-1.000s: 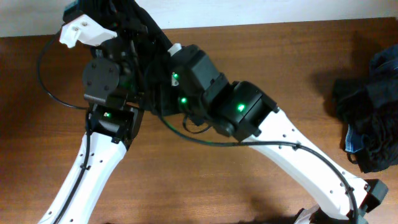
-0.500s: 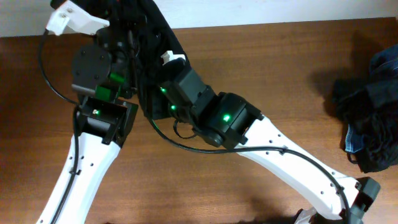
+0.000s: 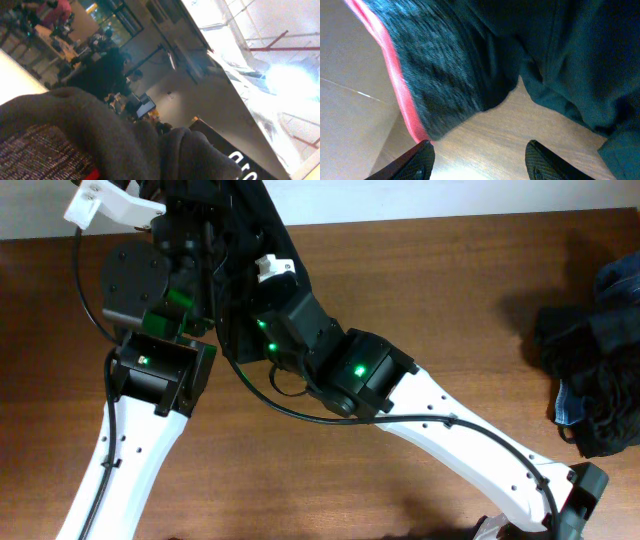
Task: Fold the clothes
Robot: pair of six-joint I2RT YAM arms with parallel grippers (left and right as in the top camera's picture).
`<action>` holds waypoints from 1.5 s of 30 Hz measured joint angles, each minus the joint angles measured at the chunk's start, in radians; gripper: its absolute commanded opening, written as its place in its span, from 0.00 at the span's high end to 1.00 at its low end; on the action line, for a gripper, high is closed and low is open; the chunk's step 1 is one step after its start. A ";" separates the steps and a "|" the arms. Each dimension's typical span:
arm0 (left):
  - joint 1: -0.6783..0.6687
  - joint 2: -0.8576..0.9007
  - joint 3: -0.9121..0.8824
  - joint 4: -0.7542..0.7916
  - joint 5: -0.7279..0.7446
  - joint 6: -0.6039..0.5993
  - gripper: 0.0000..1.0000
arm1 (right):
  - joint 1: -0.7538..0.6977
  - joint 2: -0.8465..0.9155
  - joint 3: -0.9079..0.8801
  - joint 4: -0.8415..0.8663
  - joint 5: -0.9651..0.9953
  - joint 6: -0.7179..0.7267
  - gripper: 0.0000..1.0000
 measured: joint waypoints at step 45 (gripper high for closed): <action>0.046 -0.063 0.032 -0.077 0.124 -0.195 0.99 | -0.029 0.049 0.000 -0.058 0.269 -0.011 0.96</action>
